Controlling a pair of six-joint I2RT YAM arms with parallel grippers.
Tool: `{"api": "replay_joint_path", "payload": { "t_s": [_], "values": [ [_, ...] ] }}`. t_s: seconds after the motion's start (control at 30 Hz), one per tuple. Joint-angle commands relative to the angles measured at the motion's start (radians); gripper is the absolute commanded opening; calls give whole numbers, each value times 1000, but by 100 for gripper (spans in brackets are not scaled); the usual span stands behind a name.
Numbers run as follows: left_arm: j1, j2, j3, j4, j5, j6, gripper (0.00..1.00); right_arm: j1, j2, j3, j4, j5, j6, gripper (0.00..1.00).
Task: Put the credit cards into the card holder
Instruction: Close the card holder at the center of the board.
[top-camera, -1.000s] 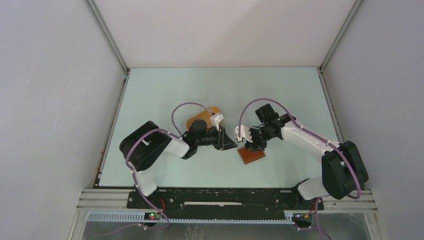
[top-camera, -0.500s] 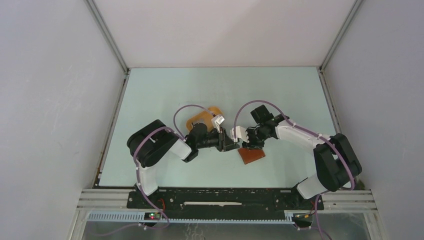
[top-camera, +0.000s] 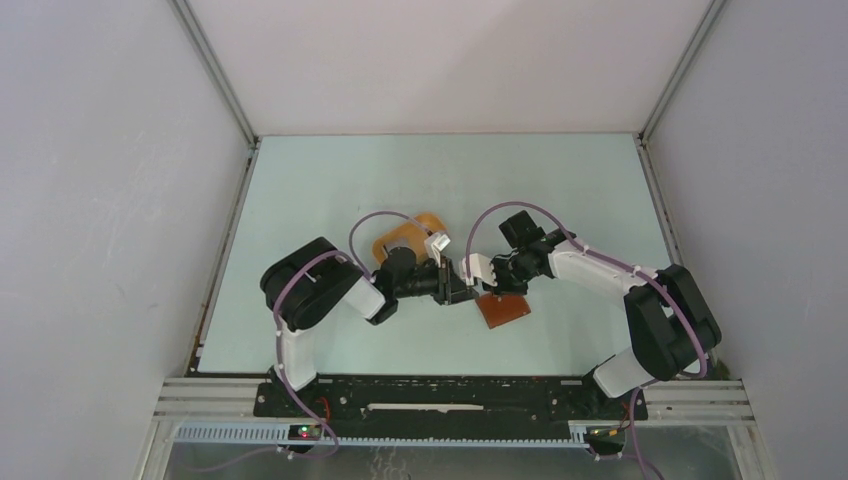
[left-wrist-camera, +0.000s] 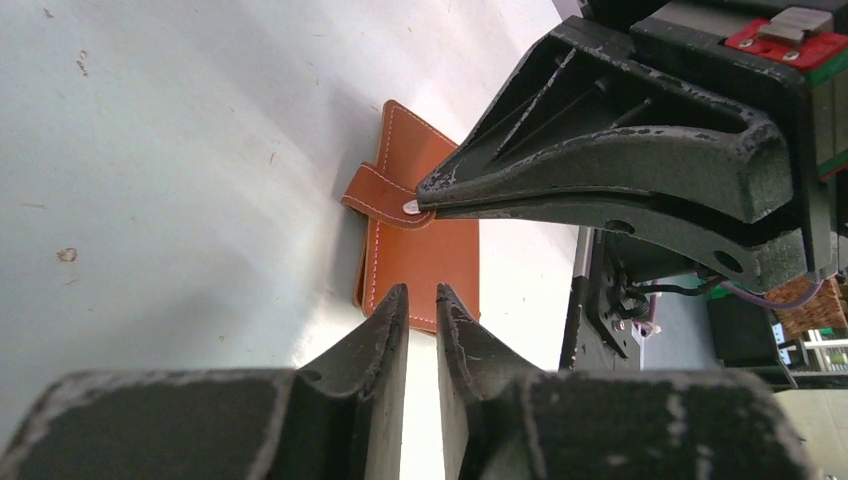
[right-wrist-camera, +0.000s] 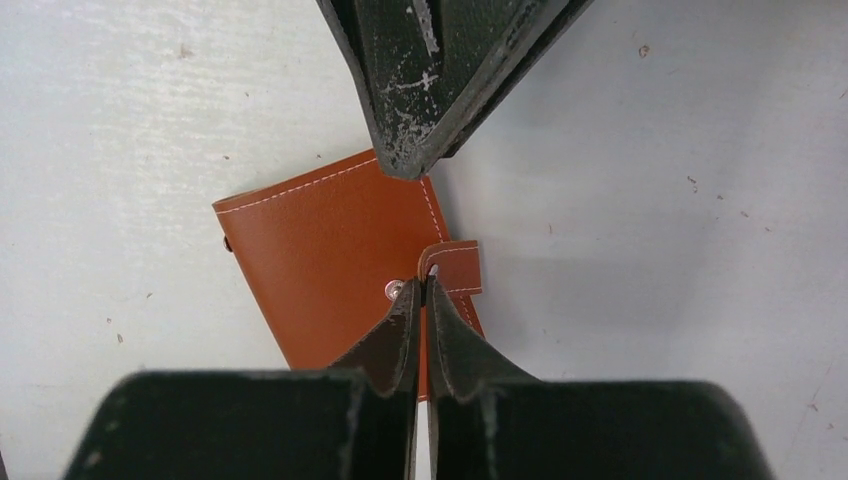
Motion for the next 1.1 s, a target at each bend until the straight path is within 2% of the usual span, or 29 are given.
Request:
{"api": "replay_joint_path", "payload": {
  "t_s": [0.0, 0.4, 0.67, 0.9, 1.07],
  "values": [
    [-11, 20, 56, 42, 37, -13, 20, 9, 2, 15, -16, 5, -11, 2],
    [-58, 40, 96, 8, 67, -1, 16, -3, -56, -9, -41, 29, -61, 0],
    [-88, 63, 167, -144, 50, 47, 14, 6, -70, -29, -42, 54, -86, 0],
    [-87, 102, 226, -290, 10, 68, 6, 7, -74, -45, -50, 61, -107, 0],
    [-87, 112, 241, -333, -4, 70, 3, 5, -85, -50, -55, 63, -116, 0]
  ]
}}
